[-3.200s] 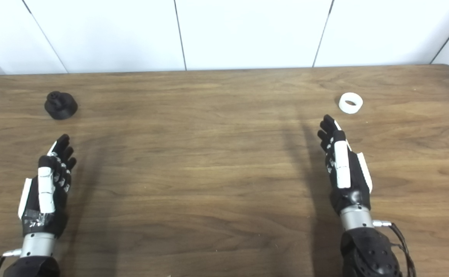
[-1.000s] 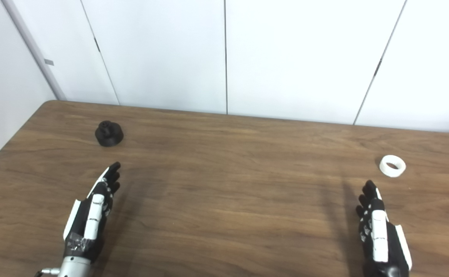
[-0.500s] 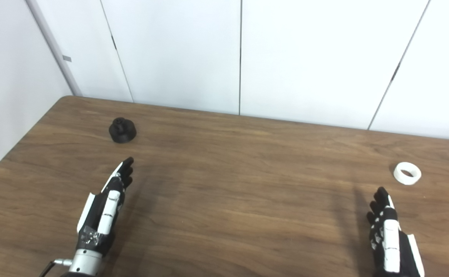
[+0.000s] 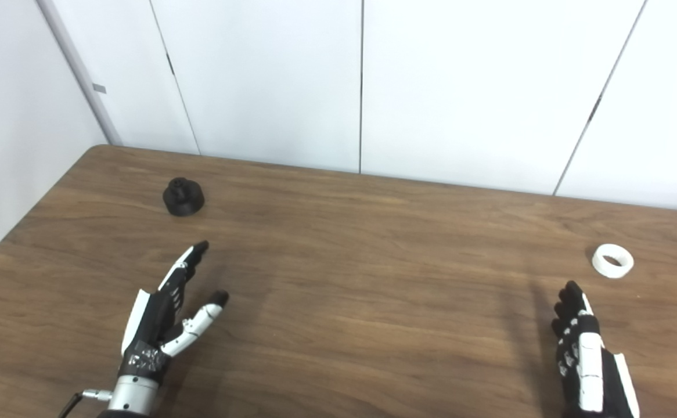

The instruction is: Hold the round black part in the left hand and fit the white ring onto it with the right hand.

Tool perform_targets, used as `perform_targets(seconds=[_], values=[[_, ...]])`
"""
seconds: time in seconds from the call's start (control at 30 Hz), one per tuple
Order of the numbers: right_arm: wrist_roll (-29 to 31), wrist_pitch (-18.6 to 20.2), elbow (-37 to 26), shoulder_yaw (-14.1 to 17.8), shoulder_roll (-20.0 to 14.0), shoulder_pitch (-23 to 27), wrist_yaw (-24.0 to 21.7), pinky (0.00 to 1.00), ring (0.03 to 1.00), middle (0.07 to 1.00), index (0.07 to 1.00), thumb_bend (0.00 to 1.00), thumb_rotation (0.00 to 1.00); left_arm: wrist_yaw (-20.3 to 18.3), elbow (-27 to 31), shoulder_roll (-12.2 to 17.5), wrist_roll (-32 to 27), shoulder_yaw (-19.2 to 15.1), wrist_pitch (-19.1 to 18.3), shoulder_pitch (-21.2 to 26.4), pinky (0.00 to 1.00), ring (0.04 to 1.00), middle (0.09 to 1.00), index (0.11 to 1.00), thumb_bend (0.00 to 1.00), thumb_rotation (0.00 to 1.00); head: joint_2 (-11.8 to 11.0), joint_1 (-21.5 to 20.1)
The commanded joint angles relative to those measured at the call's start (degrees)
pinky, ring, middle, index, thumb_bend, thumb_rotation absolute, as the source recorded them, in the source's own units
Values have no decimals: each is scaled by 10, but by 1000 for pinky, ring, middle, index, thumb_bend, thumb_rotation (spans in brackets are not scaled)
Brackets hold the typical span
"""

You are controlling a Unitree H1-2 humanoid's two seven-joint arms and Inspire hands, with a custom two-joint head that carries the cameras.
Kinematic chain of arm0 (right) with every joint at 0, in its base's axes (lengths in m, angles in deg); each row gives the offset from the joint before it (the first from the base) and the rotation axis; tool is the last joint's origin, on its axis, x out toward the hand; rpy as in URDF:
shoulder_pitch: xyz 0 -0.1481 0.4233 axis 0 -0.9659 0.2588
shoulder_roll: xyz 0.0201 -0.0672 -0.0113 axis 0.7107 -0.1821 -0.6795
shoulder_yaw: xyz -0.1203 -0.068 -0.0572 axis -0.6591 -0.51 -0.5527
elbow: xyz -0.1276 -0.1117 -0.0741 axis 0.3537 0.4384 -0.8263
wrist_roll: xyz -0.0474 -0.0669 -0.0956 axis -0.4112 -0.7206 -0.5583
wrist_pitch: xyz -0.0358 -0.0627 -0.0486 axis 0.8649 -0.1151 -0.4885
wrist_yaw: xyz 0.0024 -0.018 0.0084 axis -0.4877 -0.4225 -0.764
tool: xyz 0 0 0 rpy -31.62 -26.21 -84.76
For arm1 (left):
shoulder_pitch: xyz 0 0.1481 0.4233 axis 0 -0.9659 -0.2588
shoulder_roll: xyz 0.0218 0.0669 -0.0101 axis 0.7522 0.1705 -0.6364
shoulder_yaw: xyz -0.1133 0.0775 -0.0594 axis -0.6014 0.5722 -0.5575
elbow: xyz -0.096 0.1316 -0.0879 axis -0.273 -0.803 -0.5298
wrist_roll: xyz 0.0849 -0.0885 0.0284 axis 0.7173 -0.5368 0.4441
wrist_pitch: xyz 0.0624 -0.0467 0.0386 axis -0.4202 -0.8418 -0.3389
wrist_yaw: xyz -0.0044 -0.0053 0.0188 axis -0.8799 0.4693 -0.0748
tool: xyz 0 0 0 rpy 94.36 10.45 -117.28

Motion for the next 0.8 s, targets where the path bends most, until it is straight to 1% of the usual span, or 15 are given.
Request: perform_targets(seconds=[0.0,0.07,0.1,0.13,0.2,0.27,0.33,0.43,0.5,0.63,0.7,0.77], values=[[6,-11,-1,2,-6,-2,-4,1000,983,974,957,400,1000,16,29,-13,25,-6,-11,7,996,982,948,910,811,311,0,4],[7,-14,3,2,-9,-1,-6,1000,986,979,962,425,1000,23,40,-3,49,-10,-23,17,975,962,930,898,859,281,-1,7],[6,-17,5,1,-10,0,-7,1000,987,980,963,434,1000,26,49,4,69,-14,-38,23,972,957,926,895,871,275,-2,8],[6,-19,6,1,-12,1,-8,1000,990,980,962,441,1000,27,54,7,82,-16,-48,27,941,943,919,890,883,280,-2,10],[6,-18,5,0,-12,1,-8,1000,991,978,961,450,1000,26,66,17,105,-22,-71,37,909,930,918,887,888,279,-3,12],[8,-14,4,0,-13,2,-8,1000,996,981,961,446,1000,21,76,27,120,-28,-96,50,949,957,938,889,892,274,-4,14],[10,-15,7,0,-13,2,-7,1000,998,981,962,438,1000,20,80,37,134,-34,-113,62,981,976,947,888,900,275,-6,16],[9,-18,11,0,-12,3,-3,1000,992,977,959,432,1000,17,82,53,152,-42,-143,84,999,990,943,885,909,292,-7,19],[9,-18,12,-1,-13,4,-3,1000,989,975,955,449,1000,14,79,65,155,-49,-161,99,1000,994,942,887,926,315,-7,19],[10,-23,16,-2,-15,5,-6,1000,999,987,964,473,1000,14,65,88,172,-55,-178,126,1000,986,930,875,931,334,-7,19],[5,-26,17,-3,-16,6,-5,1000,1000,988,963,495,1000,11,58,95,175,-59,-193,142,1000,995,937,876,932,341,-3,19],[1,-24,16,-5,-16,5,-3,1000,999,985,959,496,1000,9,51,104,175,-59,-201,153,1000,999,946,878,928,339,-3,18]])
